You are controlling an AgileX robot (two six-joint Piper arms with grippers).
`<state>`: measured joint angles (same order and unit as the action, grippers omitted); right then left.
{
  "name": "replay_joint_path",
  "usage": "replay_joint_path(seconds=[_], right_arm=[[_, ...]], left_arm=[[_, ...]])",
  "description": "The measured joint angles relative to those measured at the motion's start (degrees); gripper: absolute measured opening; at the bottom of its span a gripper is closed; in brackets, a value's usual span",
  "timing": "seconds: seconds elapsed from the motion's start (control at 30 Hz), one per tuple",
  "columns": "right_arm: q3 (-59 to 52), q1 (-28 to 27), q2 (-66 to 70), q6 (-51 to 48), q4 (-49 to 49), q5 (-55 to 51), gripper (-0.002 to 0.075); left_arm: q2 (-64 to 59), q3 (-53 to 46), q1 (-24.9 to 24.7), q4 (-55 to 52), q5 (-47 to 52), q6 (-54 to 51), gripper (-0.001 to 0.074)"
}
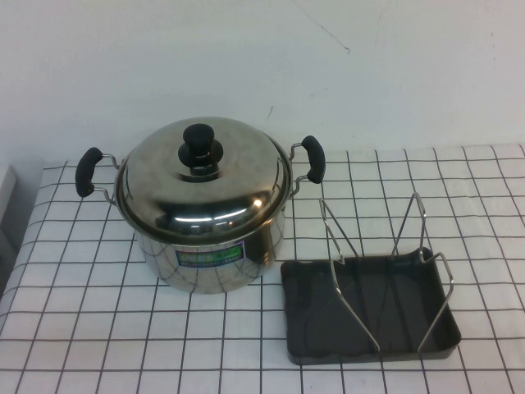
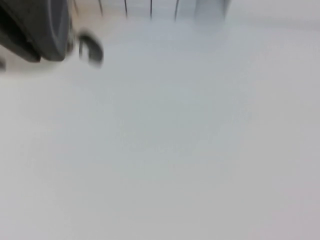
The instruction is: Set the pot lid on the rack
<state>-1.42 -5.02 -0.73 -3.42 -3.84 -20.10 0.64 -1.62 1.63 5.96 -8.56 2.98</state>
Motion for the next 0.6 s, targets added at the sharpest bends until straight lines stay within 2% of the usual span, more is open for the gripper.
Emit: replay_joint_path(seconds=[0.13,0.23,0.47,0.6], right_arm=[[-0.11,0.00,0.00,0.13,-0.14,8.60,-0.0003],[-0.11,0.00,0.00,-0.10,-1.22,20.48,-0.0003],[-0.11,0.00,0.00,0.16,-2.51,47.43,-0.0003],[-0.11,0.00,0.00,1.44,-2.51,55.57,-0.0003]], left_arm=[[0.00,0.00,0.00,0.00,-8.53,0.00,-0.0003],[0.00,0.00,0.00,0.00,-12.02,0.00,-0.0003],[0.00,0.00,0.00,0.00,-13.51,0.00,-0.0003],[0.00,0.00,0.00,0.00,-13.59,0.16,-0.0003]])
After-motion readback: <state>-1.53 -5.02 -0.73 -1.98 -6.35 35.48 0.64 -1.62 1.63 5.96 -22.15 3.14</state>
